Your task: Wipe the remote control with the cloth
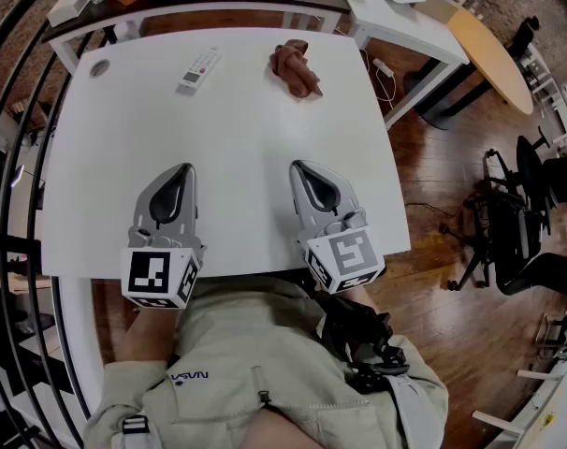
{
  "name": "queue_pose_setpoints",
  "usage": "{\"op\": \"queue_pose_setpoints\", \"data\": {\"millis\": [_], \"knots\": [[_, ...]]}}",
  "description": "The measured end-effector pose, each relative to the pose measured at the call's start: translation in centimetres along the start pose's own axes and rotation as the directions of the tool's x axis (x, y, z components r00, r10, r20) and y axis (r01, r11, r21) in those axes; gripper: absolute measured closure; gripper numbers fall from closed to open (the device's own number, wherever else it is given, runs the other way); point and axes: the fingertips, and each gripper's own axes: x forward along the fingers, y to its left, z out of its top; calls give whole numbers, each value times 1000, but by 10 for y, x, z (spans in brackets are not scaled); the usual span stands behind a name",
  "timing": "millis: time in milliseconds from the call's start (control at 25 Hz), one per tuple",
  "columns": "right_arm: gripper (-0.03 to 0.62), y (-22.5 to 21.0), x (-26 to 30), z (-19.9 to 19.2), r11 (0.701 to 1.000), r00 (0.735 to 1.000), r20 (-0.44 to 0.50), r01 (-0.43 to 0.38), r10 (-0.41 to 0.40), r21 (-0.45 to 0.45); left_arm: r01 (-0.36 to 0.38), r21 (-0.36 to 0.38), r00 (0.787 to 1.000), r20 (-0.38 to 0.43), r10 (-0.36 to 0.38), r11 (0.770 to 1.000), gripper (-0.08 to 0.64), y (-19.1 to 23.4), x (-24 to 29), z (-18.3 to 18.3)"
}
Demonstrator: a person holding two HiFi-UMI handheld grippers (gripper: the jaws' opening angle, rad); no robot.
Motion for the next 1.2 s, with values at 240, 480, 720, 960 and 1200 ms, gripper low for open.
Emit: {"op": "queue_pose_setpoints", "data": {"millis": [240,480,720,960,1200], "knots": [[589,-14,7,23,989,999,36,20,-15,-148,-10,108,998,65,3,994,555,3,10,38],[515,-33,27,68,966,996,93,23,1,-259,29,184,996,83,-45,982,411,18,39,73],[430,-68,55,94,950,996,83,7,20,-312,38,233,998,31,-46,972,340,40,79,84],[352,-106,92,105,954,999,35,-16,28,-300,49,216,997,-69,-34,975,255,71,119,79],[273,-132,144,85,946,993,-105,-75,44,-314,83,180,978,-203,-45,980,171,96,159,45]]}}
